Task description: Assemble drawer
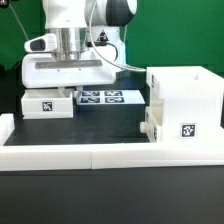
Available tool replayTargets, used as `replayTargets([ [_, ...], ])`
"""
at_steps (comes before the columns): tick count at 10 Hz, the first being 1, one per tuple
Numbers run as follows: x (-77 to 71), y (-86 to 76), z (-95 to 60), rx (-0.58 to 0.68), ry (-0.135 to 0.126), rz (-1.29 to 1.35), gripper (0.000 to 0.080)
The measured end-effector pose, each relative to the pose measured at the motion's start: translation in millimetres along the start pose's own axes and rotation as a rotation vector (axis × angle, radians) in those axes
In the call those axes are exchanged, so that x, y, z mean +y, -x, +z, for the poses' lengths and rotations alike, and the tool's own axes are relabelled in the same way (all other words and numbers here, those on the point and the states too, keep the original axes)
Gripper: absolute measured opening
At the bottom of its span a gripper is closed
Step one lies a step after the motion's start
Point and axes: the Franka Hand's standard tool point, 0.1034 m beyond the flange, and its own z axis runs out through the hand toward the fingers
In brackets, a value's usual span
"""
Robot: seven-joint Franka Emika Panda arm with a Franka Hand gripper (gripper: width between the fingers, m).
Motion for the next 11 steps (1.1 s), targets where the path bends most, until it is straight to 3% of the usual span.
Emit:
replayTargets([
  [2, -2.3, -1.0, -0.5, -0.007, -0.005, -0.007, 0.0041],
  [3, -9.9, -8.4, -7.0, -0.026, -0.020, -0.035, 0.0041],
  [7, -41.4, -49.9, -35.7, -0.032, -0.043, -0.107, 0.0042],
  [9, -44.3, -74.2, -46.9, -0.016, -0.048, -0.142, 0.0042],
  [11, -44.3, -71.3, -44.6, -0.019, -0.048, -0.174, 0.0042],
])
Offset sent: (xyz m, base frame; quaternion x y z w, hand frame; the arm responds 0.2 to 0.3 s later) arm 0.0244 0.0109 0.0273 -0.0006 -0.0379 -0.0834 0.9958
